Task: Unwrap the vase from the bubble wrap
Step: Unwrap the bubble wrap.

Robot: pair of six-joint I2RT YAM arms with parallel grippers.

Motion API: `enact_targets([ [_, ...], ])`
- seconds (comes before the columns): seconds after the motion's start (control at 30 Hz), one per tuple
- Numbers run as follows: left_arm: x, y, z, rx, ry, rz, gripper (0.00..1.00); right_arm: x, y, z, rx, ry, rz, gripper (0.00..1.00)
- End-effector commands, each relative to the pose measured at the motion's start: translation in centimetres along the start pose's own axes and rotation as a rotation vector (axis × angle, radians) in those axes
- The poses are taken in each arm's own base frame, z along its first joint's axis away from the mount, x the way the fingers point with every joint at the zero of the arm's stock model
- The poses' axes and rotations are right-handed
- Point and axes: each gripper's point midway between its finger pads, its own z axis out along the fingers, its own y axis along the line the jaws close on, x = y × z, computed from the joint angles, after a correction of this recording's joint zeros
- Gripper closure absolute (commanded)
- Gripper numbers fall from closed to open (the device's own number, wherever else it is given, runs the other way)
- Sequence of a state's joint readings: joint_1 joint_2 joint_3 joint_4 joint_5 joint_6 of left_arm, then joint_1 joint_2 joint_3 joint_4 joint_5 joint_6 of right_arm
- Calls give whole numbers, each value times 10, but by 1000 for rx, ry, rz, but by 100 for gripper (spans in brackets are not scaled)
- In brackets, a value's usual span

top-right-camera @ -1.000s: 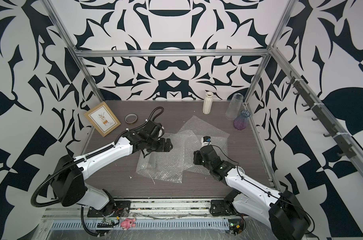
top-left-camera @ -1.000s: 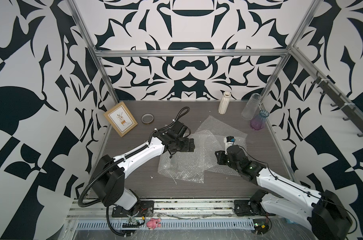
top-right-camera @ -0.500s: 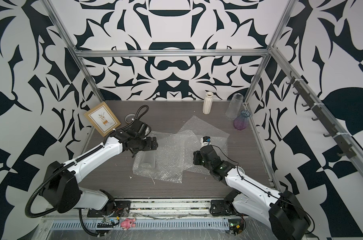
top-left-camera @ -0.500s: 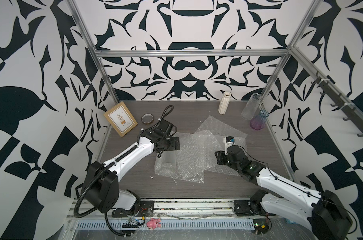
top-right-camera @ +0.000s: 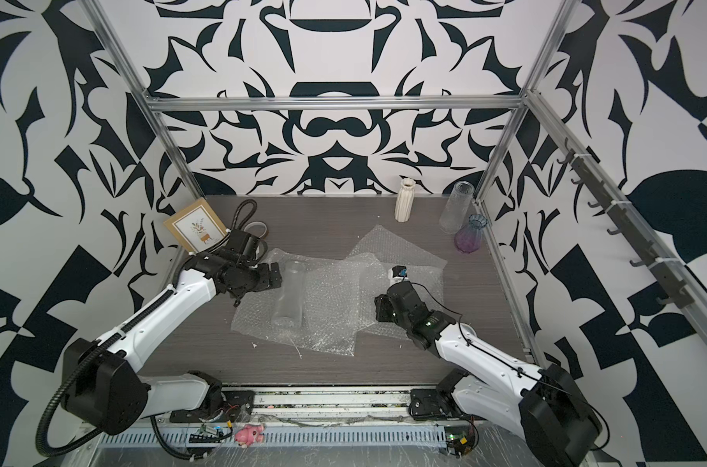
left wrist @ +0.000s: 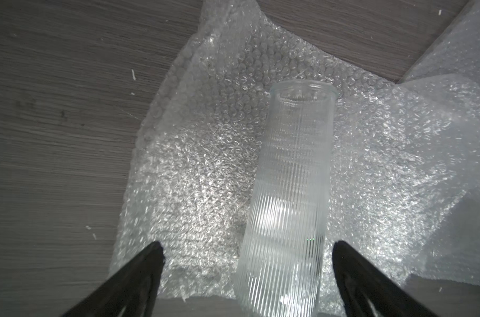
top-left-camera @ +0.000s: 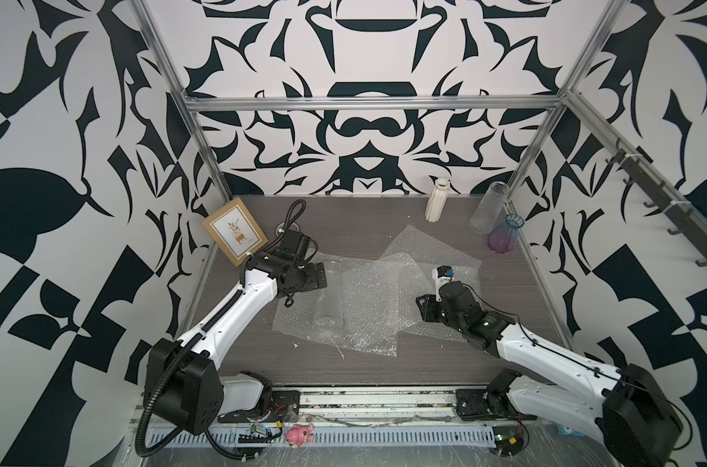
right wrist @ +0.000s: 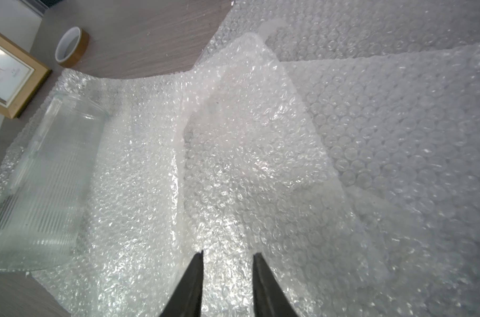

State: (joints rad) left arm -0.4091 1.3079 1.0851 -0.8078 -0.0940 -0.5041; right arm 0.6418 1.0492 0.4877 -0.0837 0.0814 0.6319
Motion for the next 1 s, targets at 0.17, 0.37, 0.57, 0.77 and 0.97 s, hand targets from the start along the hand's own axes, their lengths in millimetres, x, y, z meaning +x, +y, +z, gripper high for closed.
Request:
enact_targets([
  [0.17, -21, -6, -44, -14, -24, 178, 1, -29, 38, -2, -15, -6, -79, 52],
  [0.37, -30, -6, -41, -23, -64, 247, 1, -33, 78, 12, 4, 33, -143, 48],
  [0.57, -31, 3, -42, 48, -111, 156, 1, -31, 119, 40, 20, 141, -131, 43],
  [0.77, -27, 21, -47, -29, -160, 151, 0, -32, 161, 65, 38, 240, -110, 41],
  [0.97, -28, 31, -45, -86, -163, 136, 1, -32, 192, 88, 44, 296, -65, 39],
])
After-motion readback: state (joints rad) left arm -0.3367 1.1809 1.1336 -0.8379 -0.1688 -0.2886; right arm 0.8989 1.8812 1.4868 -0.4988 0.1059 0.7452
